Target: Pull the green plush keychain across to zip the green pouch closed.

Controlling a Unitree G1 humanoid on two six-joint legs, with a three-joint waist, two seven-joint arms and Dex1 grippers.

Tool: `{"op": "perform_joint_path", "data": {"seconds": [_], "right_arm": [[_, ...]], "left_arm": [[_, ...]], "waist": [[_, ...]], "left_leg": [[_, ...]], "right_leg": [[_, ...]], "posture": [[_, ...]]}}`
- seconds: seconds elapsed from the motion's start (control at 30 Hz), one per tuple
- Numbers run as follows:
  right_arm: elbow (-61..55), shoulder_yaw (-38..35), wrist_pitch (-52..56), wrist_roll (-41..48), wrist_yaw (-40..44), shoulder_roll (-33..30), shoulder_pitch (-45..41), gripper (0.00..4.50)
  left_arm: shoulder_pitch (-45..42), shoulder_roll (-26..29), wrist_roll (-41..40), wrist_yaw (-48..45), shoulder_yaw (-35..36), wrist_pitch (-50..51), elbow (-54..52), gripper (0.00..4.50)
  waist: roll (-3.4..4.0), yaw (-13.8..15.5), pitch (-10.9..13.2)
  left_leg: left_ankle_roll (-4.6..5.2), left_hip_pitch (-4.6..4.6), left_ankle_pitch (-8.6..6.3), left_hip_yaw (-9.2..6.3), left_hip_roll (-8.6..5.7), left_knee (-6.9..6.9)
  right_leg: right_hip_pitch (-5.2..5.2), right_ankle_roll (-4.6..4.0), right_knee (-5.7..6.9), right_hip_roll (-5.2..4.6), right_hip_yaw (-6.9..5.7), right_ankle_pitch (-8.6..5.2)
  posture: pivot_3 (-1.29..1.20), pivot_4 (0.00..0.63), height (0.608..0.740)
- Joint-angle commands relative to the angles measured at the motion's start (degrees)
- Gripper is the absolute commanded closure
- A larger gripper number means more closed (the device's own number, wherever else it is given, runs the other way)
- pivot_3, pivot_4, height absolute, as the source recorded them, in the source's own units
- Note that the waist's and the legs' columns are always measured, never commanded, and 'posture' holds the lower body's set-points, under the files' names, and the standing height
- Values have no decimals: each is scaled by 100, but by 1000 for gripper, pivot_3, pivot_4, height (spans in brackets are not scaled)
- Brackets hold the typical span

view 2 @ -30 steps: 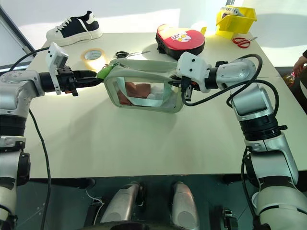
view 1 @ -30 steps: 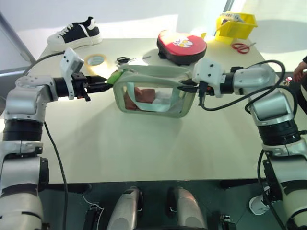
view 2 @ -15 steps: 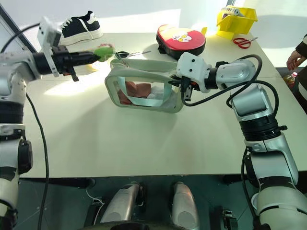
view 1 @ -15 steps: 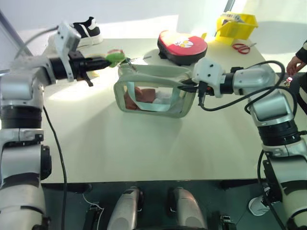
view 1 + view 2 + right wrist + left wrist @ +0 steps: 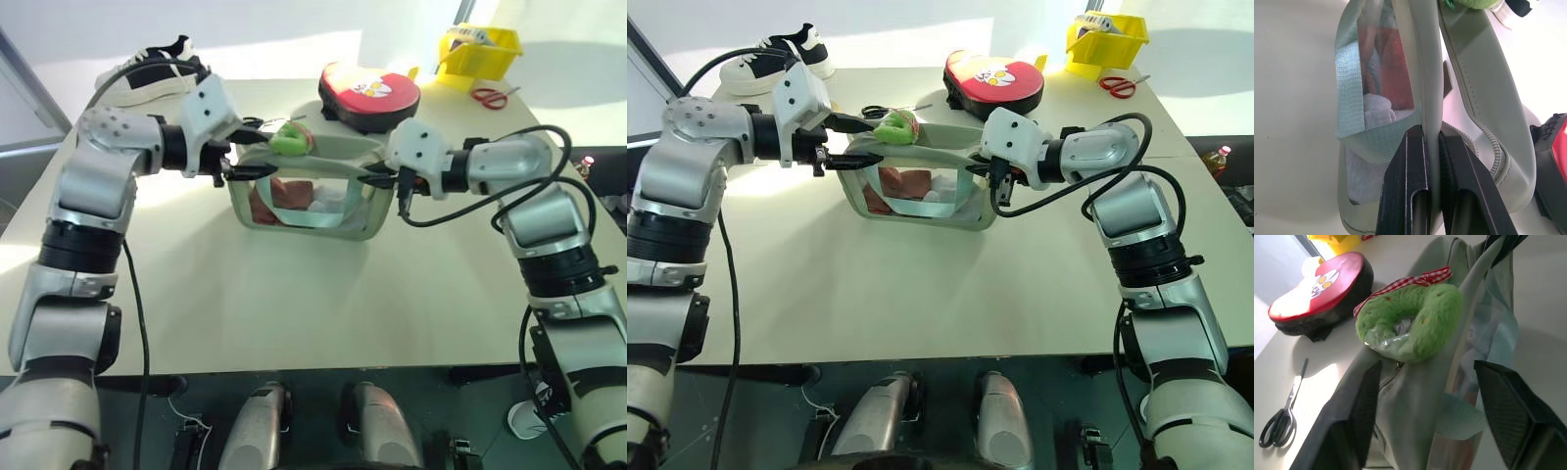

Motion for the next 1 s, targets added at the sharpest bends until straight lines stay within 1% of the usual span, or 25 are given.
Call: {"op": "perform_joint_path", "data": {"seconds": [0.03,0.13,0.2,0.23,0.37,0.47,0.63,0.67,0.7,0.87,0.93,0.97,1.0], "right_arm": [[-130,-30,-31,29,-16,25,-65,4500],[-119,-46,-46,29,-3,7,-65,4500],[-113,-44,-48,26,5,3,-79,4500],[-114,-38,-50,25,14,2,-91,4500],[-155,-16,-23,38,56,10,-127,4500],[-157,-4,-35,23,69,15,-135,4500],[-153,0,-28,9,44,13,-141,4500],[-147,-4,-33,6,33,13,-140,4500],[-142,-6,-39,-2,15,16,-137,4500],[-94,-48,-52,-15,-112,53,-168,4500],[-37,-96,-10,62,-60,48,-239,3703],[-22,-102,-12,108,18,28,-261,3477],[11,-111,-13,139,91,-7,-304,2978]], "left_arm": [[-122,468,-124,-321,297,174,-305,409],[134,781,-20,-398,299,142,-242,409],[330,841,138,-314,226,-44,-152,409],[420,782,209,-219,184,-155,-100,409],[454,253,385,266,155,-421,336,409],[421,83,488,358,160,-629,609,1230],[435,88,374,216,288,-665,671,3713],[437,101,351,187,306,-644,637,4275],[442,106,315,157,329,-609,602,4456],[648,186,217,48,309,-313,199,4456],[715,193,238,42,289,-285,116,4500],[736,194,240,35,288,-282,85,4500],[742,187,250,69,296,-273,74,4500]], "waist": [[0,-13,0],[1,-3,0],[1,5,-1],[1,8,-1],[0,53,-1],[-1,34,-1],[-1,16,-1],[-1,16,-1],[-1,17,-1],[-1,17,-1],[-1,19,-1],[-1,21,-1],[-1,25,-1]], "left_leg": [[0,0,0,0,0,-1],[0,1,0,0,0,-4],[0,2,0,0,0,-3],[0,2,0,0,0,-2],[0,0,0,-4,-1,6],[4,-4,-2,-3,-2,11],[6,-3,-3,-1,-2,5],[6,-3,-3,-1,-2,6],[6,-3,-3,-1,-2,7],[6,-4,-4,-2,-2,8],[6,-4,-4,-1,-2,7],[6,-4,-4,-2,-2,7],[6,-4,-4,-2,-2,8]], "right_leg": [[-1,0,0,0,0,0],[-1,-1,0,0,0,-1],[0,-1,0,-1,0,-1],[0,0,-1,-1,0,-1],[3,0,0,0,-1,0],[3,1,0,-1,0,1],[2,1,0,-1,-1,1],[2,1,0,-1,-1,1],[2,1,0,-2,-1,1],[2,1,0,-4,-1,1],[2,1,-1,-4,-1,1],[2,1,-1,-4,-1,1],[2,1,-1,-4,-1,1]], "posture": [[0,150,740],[0,150,740],[0,150,740],[0,150,740],[0,150,740],[0,150,740],[0,150,740],[0,150,740],[0,150,740],[0,150,740],[0,150,740],[0,150,740],[0,150,740]]}}
